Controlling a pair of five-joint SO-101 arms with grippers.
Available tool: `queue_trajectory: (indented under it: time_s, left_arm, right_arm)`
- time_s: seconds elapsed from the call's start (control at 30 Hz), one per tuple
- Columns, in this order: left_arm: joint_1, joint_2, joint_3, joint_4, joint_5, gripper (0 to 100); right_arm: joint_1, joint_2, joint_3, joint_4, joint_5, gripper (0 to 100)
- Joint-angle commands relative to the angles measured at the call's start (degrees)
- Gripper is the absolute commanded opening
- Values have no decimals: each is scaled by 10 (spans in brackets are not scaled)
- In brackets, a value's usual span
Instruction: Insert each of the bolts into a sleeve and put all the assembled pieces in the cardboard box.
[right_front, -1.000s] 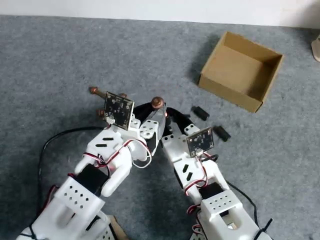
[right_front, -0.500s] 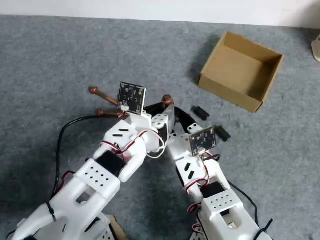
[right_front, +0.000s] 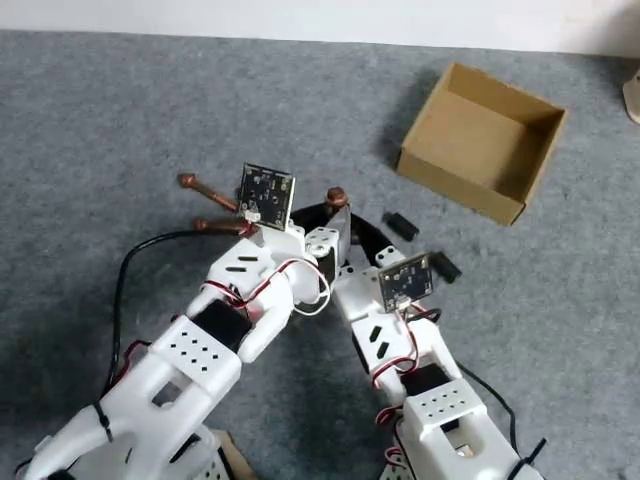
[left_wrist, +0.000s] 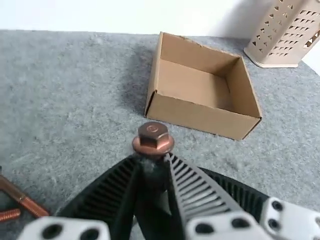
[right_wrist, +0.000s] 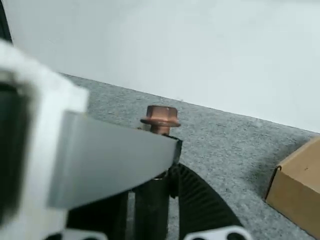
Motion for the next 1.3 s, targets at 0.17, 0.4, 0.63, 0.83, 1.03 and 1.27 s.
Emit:
queue_trajectory:
  time_s: [0.17,0.4,0.63,0.83,1.03,1.27]
  left_arm:
    - [-10,20,16,0,42,472]
    - [-11,20,16,0,42,524]
    - [-11,-62,43,0,42,524]
    - [-35,-206,102,0,42,524]
    - [-42,-225,102,28,70,524]
    - [-43,-225,106,29,78,524]
  right_arm:
    - [15,-15,78,-30,4,5]
    - [16,-10,78,-15,4,5]
    - [64,-13,78,11,4,5]
    - [80,-10,78,17,-2,5]
    - [92,-12,20,169,-4,5]
    - [161,-14,-45,266,-87,5]
